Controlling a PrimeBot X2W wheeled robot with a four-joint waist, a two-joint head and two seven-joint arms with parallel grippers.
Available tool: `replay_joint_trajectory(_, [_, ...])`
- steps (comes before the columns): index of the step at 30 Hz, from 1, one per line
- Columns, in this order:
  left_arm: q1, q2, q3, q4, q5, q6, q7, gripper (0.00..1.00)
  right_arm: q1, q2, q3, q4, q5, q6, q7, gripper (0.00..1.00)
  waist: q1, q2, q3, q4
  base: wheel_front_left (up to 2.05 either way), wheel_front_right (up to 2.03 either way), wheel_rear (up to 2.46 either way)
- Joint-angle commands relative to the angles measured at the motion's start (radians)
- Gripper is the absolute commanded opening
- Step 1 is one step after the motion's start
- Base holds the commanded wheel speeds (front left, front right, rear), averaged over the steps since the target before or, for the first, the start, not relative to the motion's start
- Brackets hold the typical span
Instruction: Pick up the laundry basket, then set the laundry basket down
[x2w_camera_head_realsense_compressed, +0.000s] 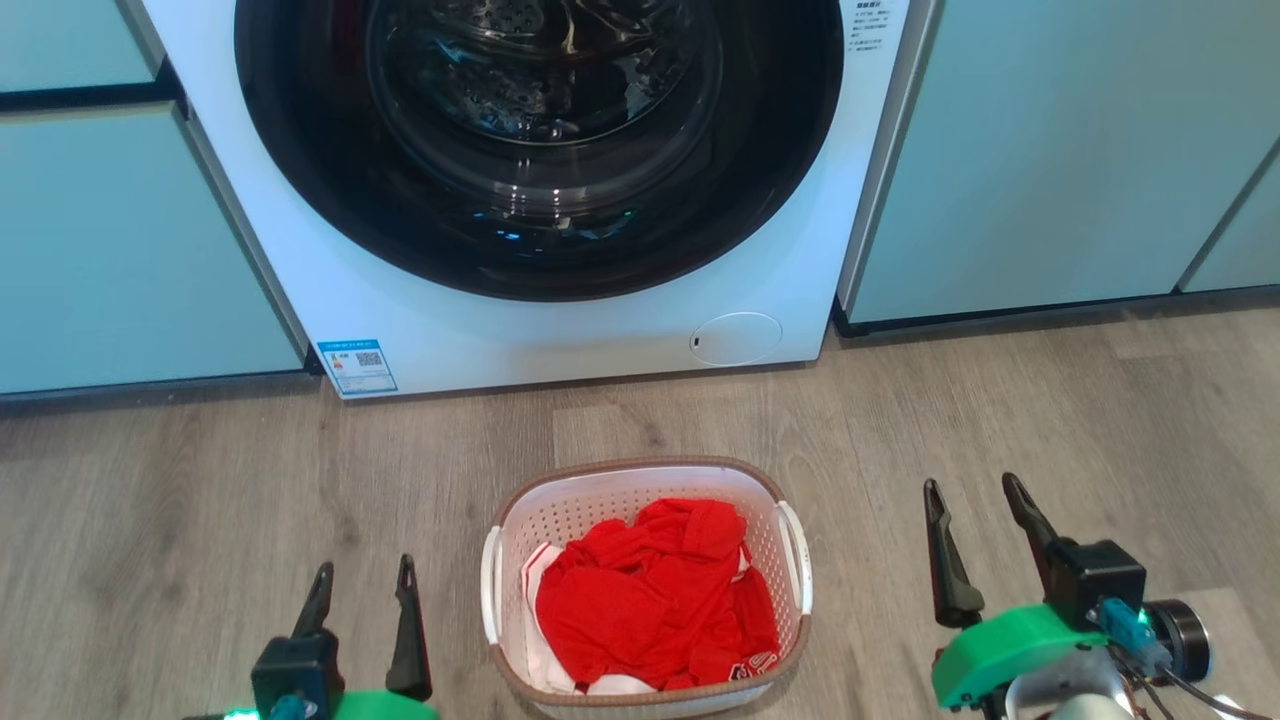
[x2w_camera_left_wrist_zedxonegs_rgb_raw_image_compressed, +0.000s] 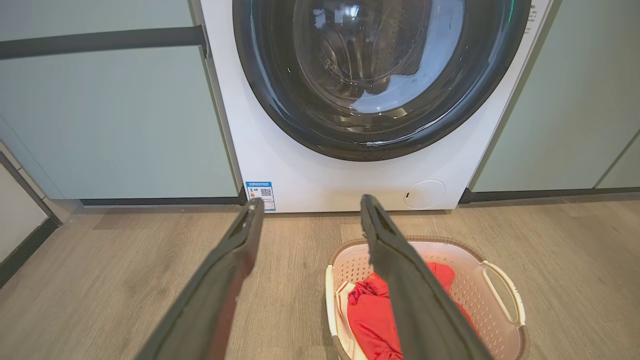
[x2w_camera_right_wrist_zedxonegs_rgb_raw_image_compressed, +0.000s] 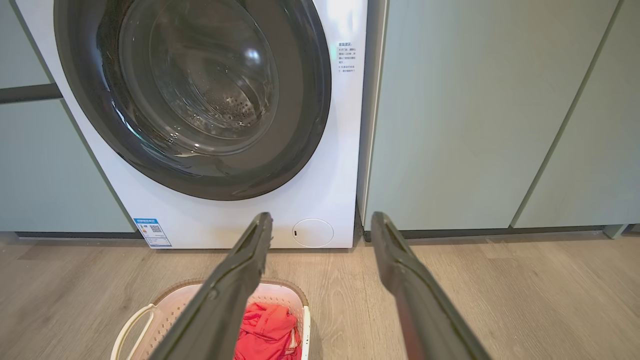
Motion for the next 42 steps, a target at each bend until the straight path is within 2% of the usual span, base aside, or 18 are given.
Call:
replay_joint_trajectory(1, [-0.034, -0.007, 0.037, -0.041, 0.009, -0.004, -0.010, 1.00, -0.026, 0.000, 0.015, -0.036, 0.004, 0.007, -0.013, 1.00, 0.0001, -0.0001, -0.001, -0.002, 0.00, 0.00, 0.00])
replay_joint_trajectory(10, [-0.029, -0.010, 0.047, -0.059, 0.042, -0.030, -0.010, 1.00, -0.022, 0.000, 0.010, -0.031, 0.010, 0.007, -0.013, 1.00, 0.0001, -0.0001, -0.007, -0.001, 0.00, 0.00, 0.00])
replay_joint_trajectory(27, [-0.029, -0.017, 0.063, -0.042, 0.054, -0.039, -0.010, 1.00, -0.028, 0.000, 0.001, -0.036, 0.013, 0.007, -0.013, 1.00, 0.0001, -0.0001, -0.003, 0.001, 0.00, 0.00, 0.00])
replay_joint_trajectory(28, [0.002, -0.010, 0.026, -0.006, 0.048, -0.036, 0.000, 0.00, 0.001, 0.000, -0.018, 0.001, 0.007, 0.000, 0.001, 0.00, 0.0001, -0.0001, -0.003, 0.001, 0.00, 0.00, 0.00])
replay_joint_trajectory(32, [0.015, -0.011, 0.021, 0.055, 0.034, -0.037, 0.006, 0.00, 0.021, 0.000, -0.017, 0.063, 0.021, 0.000, 0.004, 0.00, 0.0001, -0.0001, -0.003, 0.002, 0.00, 0.00, 0.00])
replay_joint_trajectory(42, [-0.010, -0.007, 0.039, 0.059, -0.092, -0.057, 0.030, 0.00, 0.006, -0.007, -0.025, 0.063, 0.145, 0.001, 0.025, 0.00, 0.0001, -0.0001, 0.001, 0.004, 0.00, 0.00, 0.00])
